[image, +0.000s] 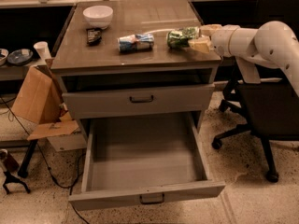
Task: Pick green can from middle drawer and place on counter
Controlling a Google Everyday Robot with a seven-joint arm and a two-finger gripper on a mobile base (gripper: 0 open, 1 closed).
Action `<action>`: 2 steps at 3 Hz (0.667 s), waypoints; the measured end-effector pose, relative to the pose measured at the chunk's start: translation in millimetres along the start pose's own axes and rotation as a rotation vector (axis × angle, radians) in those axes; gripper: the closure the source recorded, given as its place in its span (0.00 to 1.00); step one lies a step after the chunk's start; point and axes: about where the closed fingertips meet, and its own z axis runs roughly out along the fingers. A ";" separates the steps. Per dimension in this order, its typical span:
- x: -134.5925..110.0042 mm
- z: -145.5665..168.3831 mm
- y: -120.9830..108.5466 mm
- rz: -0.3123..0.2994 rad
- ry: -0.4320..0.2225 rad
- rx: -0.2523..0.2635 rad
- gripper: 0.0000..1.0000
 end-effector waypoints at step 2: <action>0.1 0.1 0.0 0.000 0.000 0.000 0.00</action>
Offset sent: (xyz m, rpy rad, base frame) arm 0.0000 0.0000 0.0000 0.0001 0.0001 -0.0001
